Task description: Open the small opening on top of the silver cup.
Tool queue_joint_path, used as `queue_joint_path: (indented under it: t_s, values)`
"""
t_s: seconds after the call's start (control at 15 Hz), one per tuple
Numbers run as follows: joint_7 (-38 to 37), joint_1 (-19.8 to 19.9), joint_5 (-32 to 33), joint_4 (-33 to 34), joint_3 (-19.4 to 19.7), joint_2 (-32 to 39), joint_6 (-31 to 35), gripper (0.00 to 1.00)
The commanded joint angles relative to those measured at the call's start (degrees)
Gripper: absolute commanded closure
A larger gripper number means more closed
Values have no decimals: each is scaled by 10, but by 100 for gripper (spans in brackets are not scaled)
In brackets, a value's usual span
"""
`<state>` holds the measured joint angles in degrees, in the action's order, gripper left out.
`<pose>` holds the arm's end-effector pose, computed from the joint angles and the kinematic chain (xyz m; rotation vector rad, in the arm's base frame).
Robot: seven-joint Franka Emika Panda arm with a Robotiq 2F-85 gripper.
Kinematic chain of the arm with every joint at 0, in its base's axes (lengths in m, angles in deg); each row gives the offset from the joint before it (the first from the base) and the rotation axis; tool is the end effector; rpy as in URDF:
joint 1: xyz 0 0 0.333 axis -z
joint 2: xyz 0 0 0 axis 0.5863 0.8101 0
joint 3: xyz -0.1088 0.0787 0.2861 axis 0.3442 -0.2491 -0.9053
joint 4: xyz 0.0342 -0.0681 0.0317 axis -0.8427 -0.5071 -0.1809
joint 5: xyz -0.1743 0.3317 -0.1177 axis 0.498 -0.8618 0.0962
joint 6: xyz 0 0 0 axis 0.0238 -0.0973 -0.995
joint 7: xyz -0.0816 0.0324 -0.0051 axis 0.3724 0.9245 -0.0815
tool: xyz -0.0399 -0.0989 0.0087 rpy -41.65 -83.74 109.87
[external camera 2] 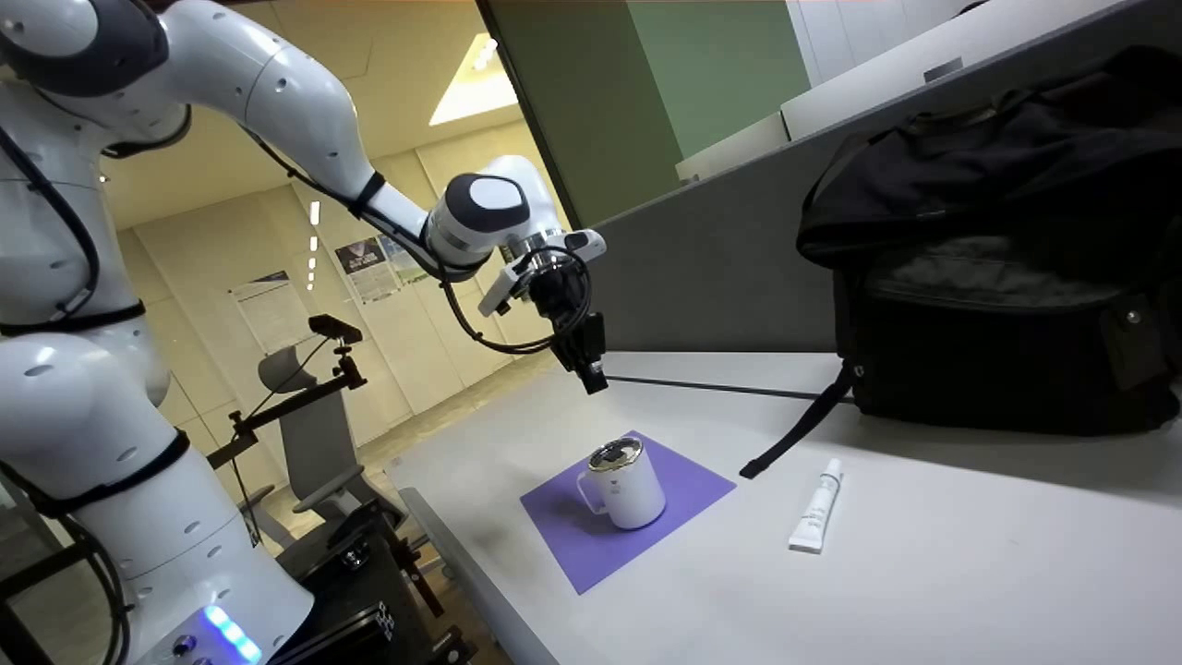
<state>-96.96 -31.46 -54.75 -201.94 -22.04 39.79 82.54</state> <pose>0.5166 -0.0753 0.2365 2.8529 0.0590 -0.2410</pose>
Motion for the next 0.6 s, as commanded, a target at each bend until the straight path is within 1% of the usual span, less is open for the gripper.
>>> queue_joint_path:
  t_s: [0.0, 0.07, 0.13, 0.2, 0.33, 0.53]
  values:
    - [16, -9, -21, -22, 8, -19, 31, 100]
    - [25, -11, -25, -23, 7, -21, 30, 100]
    - [53, -11, -35, -19, 2, -23, 4, 100]
    - [28, -15, -24, -7, 10, -2, 20, 99]
    - [46, -16, -32, -7, 8, -4, 13, 100]
    - [49, -17, -33, -7, 8, -5, 11, 100]
